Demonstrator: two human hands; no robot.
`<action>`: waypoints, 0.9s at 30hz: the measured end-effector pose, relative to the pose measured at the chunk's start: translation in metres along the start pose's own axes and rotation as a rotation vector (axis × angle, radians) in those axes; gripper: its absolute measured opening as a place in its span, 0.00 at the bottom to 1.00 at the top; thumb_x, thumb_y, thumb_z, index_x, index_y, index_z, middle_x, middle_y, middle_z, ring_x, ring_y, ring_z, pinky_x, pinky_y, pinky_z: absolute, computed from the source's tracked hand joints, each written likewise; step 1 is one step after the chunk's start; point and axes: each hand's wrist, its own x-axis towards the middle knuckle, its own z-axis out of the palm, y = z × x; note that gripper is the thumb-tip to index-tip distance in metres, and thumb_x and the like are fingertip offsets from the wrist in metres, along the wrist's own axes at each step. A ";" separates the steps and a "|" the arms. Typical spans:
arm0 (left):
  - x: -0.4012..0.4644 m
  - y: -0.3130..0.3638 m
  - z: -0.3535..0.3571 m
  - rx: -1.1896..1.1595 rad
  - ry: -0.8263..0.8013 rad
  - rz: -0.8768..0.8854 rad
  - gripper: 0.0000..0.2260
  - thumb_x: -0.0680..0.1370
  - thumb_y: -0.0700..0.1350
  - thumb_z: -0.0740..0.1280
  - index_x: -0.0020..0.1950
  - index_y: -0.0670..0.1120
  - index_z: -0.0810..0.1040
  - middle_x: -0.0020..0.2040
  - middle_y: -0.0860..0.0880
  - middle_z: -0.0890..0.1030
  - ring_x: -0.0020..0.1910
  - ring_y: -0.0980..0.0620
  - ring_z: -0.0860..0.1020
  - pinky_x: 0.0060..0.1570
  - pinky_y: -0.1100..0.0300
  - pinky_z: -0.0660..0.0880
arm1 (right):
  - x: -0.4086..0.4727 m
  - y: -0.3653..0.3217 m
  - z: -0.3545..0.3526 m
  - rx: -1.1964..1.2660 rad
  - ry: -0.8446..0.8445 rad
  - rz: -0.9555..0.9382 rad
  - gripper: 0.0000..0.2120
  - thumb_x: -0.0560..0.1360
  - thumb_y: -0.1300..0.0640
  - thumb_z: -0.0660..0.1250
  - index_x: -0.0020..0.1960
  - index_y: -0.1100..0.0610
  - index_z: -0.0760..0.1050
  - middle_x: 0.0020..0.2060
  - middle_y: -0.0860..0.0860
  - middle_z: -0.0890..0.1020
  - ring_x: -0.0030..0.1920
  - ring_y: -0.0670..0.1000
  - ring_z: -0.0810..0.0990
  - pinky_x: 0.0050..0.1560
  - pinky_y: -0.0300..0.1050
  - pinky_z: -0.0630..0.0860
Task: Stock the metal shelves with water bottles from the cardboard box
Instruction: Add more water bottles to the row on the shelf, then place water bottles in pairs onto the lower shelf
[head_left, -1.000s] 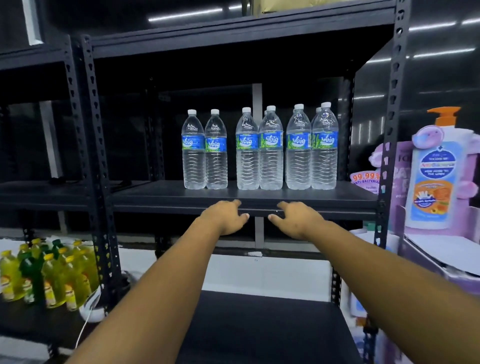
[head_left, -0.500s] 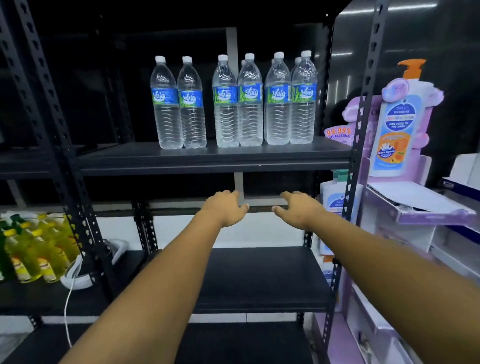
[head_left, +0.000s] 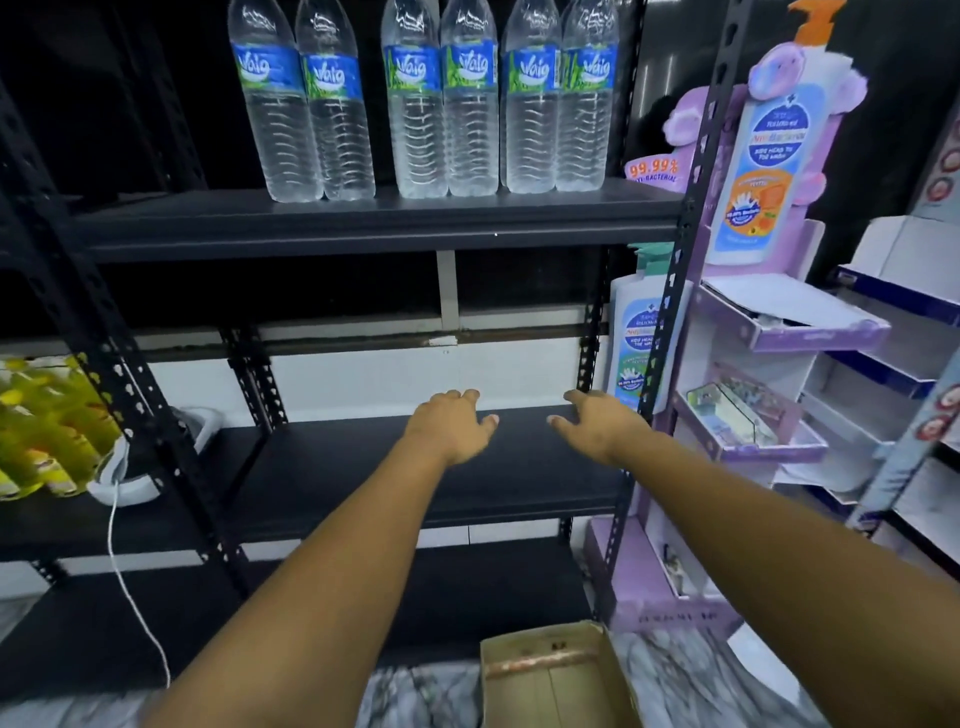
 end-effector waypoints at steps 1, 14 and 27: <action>-0.002 -0.002 0.007 -0.008 -0.010 -0.003 0.27 0.82 0.57 0.54 0.78 0.46 0.57 0.76 0.42 0.63 0.74 0.42 0.62 0.71 0.49 0.61 | -0.002 0.002 0.007 0.001 -0.016 0.008 0.32 0.79 0.38 0.54 0.76 0.55 0.57 0.71 0.59 0.66 0.68 0.61 0.68 0.66 0.56 0.69; -0.026 -0.010 0.103 -0.067 -0.125 -0.067 0.28 0.82 0.57 0.55 0.78 0.44 0.58 0.76 0.42 0.64 0.74 0.43 0.62 0.72 0.48 0.61 | -0.021 0.026 0.096 0.035 -0.191 0.026 0.31 0.79 0.38 0.55 0.77 0.53 0.56 0.73 0.58 0.64 0.70 0.61 0.67 0.68 0.57 0.68; -0.052 0.007 0.217 -0.154 -0.204 -0.336 0.28 0.82 0.57 0.57 0.77 0.43 0.60 0.74 0.41 0.66 0.74 0.43 0.63 0.72 0.50 0.60 | -0.008 0.079 0.181 -0.020 -0.364 -0.157 0.32 0.79 0.38 0.54 0.76 0.54 0.56 0.73 0.57 0.65 0.71 0.60 0.65 0.70 0.56 0.64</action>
